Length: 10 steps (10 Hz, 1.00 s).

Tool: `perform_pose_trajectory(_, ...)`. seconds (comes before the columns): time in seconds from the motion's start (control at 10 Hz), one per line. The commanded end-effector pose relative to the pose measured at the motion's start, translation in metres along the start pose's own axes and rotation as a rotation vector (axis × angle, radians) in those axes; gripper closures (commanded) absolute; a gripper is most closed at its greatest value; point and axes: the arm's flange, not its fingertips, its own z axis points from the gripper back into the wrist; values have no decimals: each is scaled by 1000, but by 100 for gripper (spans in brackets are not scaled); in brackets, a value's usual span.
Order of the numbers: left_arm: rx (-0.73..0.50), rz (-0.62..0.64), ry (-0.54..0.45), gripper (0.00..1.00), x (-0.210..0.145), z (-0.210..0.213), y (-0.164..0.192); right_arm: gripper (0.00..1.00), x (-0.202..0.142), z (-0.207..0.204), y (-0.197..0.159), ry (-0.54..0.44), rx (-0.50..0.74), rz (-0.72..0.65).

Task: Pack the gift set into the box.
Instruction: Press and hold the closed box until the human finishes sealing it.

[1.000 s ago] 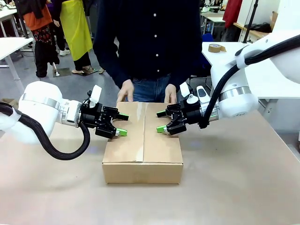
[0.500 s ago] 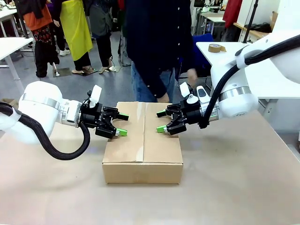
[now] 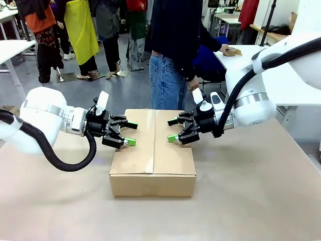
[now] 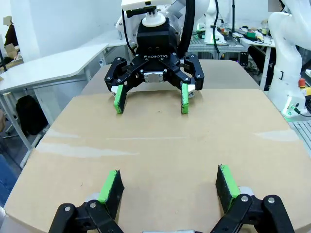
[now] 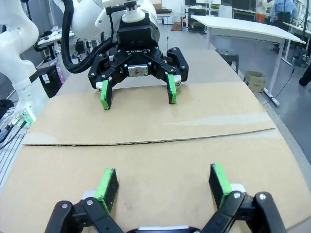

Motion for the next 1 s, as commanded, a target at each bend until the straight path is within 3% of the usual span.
perform_pose_trajectory(0.0, -12, -15, 7, 0, -2, 0, -2, 0, -4, -1, 2, -4, -13, -17)
perform_pose_trajectory(0.9, -12, -15, 7, 0, -2, 0, -2, 0, -4, -1, 2, -4, -13, -17)
